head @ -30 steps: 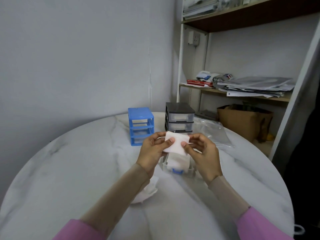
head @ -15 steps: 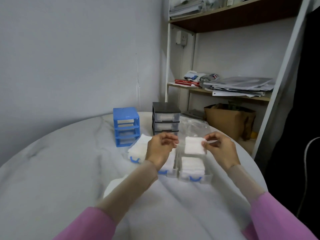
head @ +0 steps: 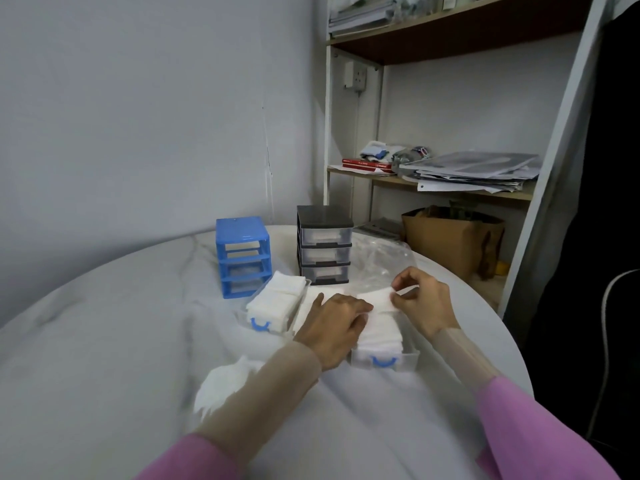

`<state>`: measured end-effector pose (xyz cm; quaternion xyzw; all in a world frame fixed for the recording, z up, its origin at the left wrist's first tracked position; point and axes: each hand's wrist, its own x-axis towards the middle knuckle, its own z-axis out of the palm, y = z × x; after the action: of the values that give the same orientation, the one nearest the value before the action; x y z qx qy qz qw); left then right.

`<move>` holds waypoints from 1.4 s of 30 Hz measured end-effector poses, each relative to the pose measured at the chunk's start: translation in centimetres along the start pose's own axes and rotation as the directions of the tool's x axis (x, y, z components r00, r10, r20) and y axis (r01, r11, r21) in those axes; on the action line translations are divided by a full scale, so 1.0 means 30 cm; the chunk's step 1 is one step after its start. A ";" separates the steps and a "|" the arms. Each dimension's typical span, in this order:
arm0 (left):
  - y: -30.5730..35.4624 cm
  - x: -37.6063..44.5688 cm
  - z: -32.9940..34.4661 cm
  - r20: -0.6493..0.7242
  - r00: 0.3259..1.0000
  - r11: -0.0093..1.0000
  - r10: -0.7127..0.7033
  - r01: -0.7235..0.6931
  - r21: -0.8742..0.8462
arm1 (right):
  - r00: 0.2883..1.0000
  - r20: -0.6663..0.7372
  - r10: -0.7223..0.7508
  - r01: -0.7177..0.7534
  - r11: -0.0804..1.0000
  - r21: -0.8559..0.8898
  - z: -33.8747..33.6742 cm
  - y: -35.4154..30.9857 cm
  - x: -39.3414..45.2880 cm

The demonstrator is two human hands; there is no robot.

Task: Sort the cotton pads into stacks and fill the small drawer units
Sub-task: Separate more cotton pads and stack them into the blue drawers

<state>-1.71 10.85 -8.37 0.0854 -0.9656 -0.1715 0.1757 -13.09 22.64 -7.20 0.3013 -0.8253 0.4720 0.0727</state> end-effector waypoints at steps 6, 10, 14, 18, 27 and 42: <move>0.000 -0.006 0.009 0.114 0.993 0.998 -0.018 0.011 0.059 | 1.000 -0.003 -0.016 0.016 0.999 -0.030 0.017 0.015 0.002; 0.007 -0.015 0.004 0.162 0.987 0.992 -0.017 -0.003 0.126 | 0.998 0.051 -0.024 0.030 0.993 -0.118 0.042 0.031 -0.008; 0.019 -0.023 0.001 0.187 0.982 0.984 -0.011 -0.023 0.179 | 0.992 0.091 -0.086 0.114 0.922 -0.371 0.049 0.044 -0.009; 0.023 -0.025 0.000 0.185 0.983 0.974 0.009 -0.050 0.220 | 0.988 0.064 -0.143 0.157 0.906 -0.392 0.045 0.052 -0.005; 0.002 -0.013 0.026 0.212 0.977 0.986 0.020 -0.055 0.159 | 0.932 0.330 -0.149 0.301 0.826 -0.476 0.016 0.047 -0.019; 0.006 -0.003 -0.009 0.180 0.984 0.986 0.007 -0.037 0.163 | 0.917 0.343 -0.204 0.374 0.739 -0.560 -0.017 0.006 -0.037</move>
<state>-1.56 10.97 -8.09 0.0734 -0.9893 -0.0956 0.0827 -12.37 23.61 -7.51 0.4453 -0.8780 0.1164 0.1315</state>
